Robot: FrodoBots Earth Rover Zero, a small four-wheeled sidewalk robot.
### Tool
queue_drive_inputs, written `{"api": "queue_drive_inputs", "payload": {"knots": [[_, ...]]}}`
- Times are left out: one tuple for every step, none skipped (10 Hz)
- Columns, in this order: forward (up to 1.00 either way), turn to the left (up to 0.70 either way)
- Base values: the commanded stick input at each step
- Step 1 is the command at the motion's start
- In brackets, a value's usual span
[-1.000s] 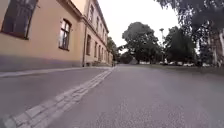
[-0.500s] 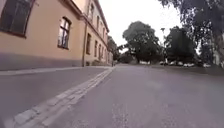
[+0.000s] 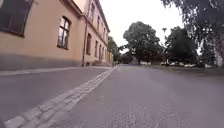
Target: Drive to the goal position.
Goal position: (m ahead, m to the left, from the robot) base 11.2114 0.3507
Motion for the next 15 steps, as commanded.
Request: {"api": "queue_drive_inputs", "payload": {"knots": [[0.45,0.0],[0.45,0.0],[0.45,0.0],[0.45,0.0],[0.45,0.0],[0.45,0.0],[0.45,0.0],[0.45,0.0],[0.45,0.0],[0.45,0.0],[0.45,0.0],[0.45,0.0],[0.45,0.0],[0.45,0.0],[0.45,0.0]]}}
